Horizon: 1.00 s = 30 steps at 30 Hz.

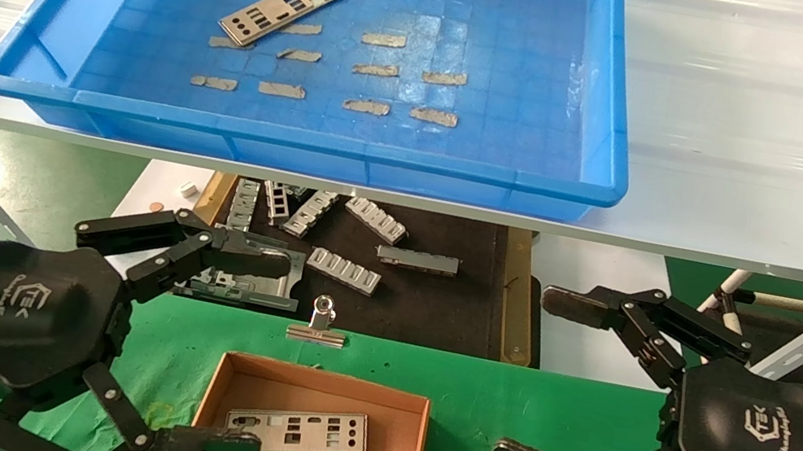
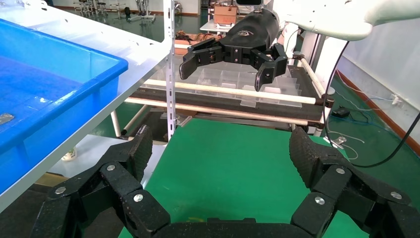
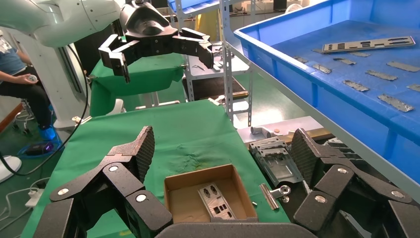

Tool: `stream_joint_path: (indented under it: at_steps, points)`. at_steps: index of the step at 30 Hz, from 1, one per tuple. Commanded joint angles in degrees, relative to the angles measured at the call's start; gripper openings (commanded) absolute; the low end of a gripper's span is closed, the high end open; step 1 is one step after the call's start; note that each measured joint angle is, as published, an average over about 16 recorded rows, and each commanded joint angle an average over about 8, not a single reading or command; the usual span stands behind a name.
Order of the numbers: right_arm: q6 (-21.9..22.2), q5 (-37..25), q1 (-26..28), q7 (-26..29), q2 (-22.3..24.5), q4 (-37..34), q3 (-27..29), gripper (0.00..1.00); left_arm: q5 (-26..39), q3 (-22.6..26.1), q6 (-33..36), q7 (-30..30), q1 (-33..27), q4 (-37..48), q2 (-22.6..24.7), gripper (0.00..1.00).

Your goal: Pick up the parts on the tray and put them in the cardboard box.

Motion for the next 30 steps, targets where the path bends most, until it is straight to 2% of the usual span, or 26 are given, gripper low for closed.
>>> stream_joint_path:
  at_steps: [1, 30]
  points:
    - [0.0, 0.0, 0.0, 0.0, 0.0, 0.0, 0.0, 1.0, 0.0, 0.0, 0.0, 0.0, 0.0, 0.0, 0.0, 1.0]
    - [0.0, 0.0, 0.0, 0.0, 0.0, 0.0, 0.0, 1.0, 0.1, 0.1, -0.1, 0.1, -0.1, 0.1, 0.1, 1.0]
